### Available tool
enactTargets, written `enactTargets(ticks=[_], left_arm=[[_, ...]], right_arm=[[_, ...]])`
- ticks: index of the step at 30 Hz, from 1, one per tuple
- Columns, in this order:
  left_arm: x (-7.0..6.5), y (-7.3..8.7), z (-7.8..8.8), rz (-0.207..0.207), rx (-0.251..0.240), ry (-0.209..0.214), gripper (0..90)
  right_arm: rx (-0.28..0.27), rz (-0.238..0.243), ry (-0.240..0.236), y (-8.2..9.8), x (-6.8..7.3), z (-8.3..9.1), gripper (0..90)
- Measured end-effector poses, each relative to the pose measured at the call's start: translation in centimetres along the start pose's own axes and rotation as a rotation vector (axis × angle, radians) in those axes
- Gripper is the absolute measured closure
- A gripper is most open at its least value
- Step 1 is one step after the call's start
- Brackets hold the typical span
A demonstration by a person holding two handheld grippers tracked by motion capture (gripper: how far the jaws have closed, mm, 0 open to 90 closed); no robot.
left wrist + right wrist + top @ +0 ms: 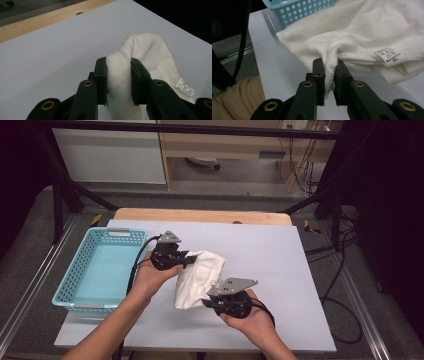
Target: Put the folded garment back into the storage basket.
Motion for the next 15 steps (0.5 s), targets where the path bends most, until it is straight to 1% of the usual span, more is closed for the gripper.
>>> enactTargets(ticks=[1,5,11,14,15], left_arm=[[0.1,-0.2,0.4,-0.009,-0.002,-0.006,70.3],[1.0,-1.0,1.5,-0.014,-0.01,-0.025,70.3],[2.7,-1.7,3.0,-0.002,-0.031,-0.048,70.3],[3.4,-2.0,3.6,0.006,-0.038,-0.047,70.3],[3.7,-2.1,3.9,0.002,-0.038,-0.053,70.3]], right_arm=[[-0.004,0.002,-0.009,-0.4,0.0,-0.1,81.5],[-0.013,0.004,-0.034,-1.8,-0.2,-0.5,81.5],[-0.017,-0.007,-0.057,-3.6,-0.6,-1.5,81.5],[-0.01,0.013,-0.061,-4.6,-0.8,-2.0,81.5],[-0.008,0.012,-0.063,-4.8,-0.8,-2.1,81.5]])
Point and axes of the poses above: each handheld gripper's, and its own axes: z roughly backward along the jaws, y roughly out of its underside, x roughly to its left, the point moved 9 cm from there along -z, roughly forward along the jaws, and after that the axes turned 9 degrees about z, right-handed, at the moved point
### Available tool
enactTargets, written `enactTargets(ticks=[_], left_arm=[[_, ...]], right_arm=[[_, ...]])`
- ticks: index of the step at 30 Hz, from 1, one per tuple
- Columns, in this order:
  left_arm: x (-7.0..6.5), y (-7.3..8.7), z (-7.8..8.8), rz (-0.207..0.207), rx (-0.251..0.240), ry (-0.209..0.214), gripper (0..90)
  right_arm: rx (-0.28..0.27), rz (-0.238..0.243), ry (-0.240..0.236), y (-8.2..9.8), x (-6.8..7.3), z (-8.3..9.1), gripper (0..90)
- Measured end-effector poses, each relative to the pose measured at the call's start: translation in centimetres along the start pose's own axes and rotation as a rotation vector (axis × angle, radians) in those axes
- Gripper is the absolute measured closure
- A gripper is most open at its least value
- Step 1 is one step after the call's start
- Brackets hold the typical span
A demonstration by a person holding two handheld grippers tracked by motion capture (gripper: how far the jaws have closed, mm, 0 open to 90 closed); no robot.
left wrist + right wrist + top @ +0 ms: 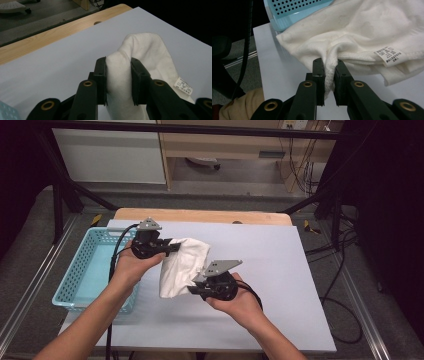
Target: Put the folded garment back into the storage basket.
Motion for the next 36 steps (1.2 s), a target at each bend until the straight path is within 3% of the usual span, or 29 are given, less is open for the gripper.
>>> enactTargets(ticks=[15,36], left_arm=[[3.6,-0.7,2.8,0.01,-0.019,-0.051,70.3],[7.6,-0.8,5.8,0.029,-0.032,-0.087,70.3]], right_arm=[[0.014,0.045,-0.021,-3.5,-0.1,-2.9,81.5],[0.008,0.081,-0.029,-6.7,0.4,-6.6,81.5]])
Point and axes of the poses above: each handheld gripper's, and its own axes: z roughly backward along the jaws, y roughly out of its underside, x roughly to its left, the point moved 9 cm from there along -z, roughly forward along the jaws, and after that the axes turned 9 degrees about z, right-handed, at the moved point
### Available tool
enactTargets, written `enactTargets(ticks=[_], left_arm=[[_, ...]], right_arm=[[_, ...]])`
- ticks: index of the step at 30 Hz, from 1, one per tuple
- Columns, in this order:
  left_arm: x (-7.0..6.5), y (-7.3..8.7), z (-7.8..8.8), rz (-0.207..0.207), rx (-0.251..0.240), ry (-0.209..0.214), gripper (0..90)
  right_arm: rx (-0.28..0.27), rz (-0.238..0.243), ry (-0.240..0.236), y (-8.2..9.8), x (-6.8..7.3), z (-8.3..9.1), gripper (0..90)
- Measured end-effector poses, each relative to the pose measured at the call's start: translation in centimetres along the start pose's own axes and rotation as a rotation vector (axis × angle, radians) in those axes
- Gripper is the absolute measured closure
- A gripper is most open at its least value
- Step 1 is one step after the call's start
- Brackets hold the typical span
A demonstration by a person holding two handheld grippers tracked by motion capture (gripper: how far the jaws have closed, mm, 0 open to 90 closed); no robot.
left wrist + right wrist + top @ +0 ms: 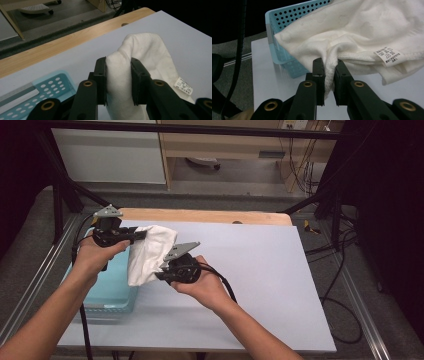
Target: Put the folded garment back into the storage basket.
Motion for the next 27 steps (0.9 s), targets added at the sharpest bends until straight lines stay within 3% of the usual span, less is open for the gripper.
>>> enactTargets(ticks=[19,27], left_arm=[[3.0,0.1,3.0,0.021,-0.026,-0.039,70.3],[3.6,0.4,3.2,0.026,-0.022,-0.048,70.3]], right_arm=[[-0.009,0.042,-0.011,-2.7,0.9,-2.6,81.5],[-0.002,0.053,-0.011,-3.3,1.2,-3.6,81.5]])
Point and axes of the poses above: each handheld gripper's, and its own axes: z roughly backward along the jaws, y roughly out of its underside, x roughly to its left, the point moved 9 cm from there along -z, roughly forward along the jaws, and after that the axes turned 9 degrees about z, right-handed, at the moved point
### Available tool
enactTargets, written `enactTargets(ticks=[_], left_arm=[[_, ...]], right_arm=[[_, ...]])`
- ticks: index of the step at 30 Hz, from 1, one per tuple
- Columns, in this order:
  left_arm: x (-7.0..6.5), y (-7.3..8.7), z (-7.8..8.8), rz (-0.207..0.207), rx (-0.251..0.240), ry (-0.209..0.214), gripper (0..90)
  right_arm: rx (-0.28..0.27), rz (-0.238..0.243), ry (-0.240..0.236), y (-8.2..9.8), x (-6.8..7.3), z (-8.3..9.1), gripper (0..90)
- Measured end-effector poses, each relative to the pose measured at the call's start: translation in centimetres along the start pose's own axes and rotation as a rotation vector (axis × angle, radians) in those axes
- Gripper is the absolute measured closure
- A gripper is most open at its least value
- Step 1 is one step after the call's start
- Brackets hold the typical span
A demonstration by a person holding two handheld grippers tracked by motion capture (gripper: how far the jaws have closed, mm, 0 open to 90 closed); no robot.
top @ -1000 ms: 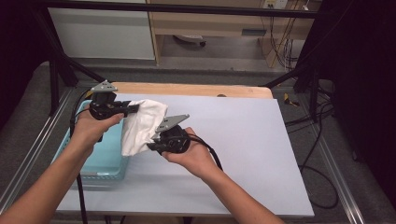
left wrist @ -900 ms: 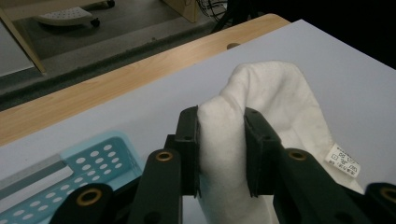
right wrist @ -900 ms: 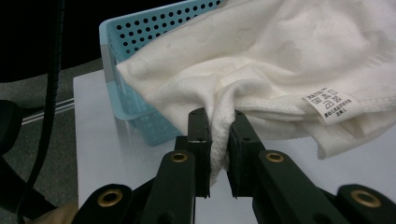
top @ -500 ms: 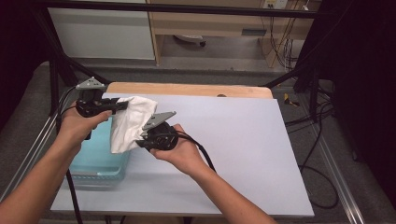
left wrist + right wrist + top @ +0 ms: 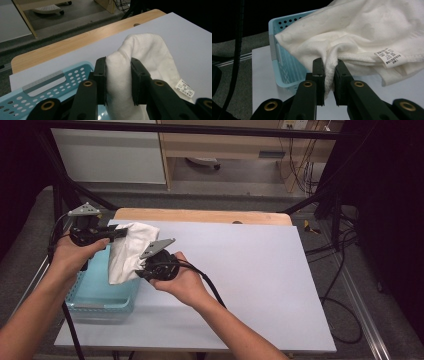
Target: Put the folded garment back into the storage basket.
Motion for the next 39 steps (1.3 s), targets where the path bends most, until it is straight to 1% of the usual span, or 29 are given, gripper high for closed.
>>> enactTargets(ticks=[11,16,28,32,39], left_arm=[[1.0,0.3,0.4,0.003,0.001,-0.019,70.2],[1.5,0.3,0.7,0.007,-0.001,-0.027,70.2],[2.5,0.5,1.0,0.024,-0.005,-0.04,70.2],[2.8,0.6,1.2,0.025,-0.004,-0.044,70.1],[3.3,0.8,1.5,0.025,-0.001,-0.053,70.2]], right_arm=[[0.006,0.002,-0.003,-0.5,0.1,-1.0,81.5],[0.005,-0.005,-0.005,-0.7,0.2,-1.5,81.5],[0.005,0.011,-0.012,-1.4,0.3,-2.5,81.5],[0.007,0.018,-0.013,-1.6,0.3,-2.8,81.5],[0.01,0.016,-0.019,-1.6,0.5,-3.5,81.5]])
Point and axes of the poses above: each handheld gripper's, and its own axes: z roughly backward along the jaws, y roughly out of its underside, x roughly to its left, the point moved 9 cm from there along -z, roughly forward along the jaws, and after that the axes turned 9 degrees about z, right-handed, at the moved point
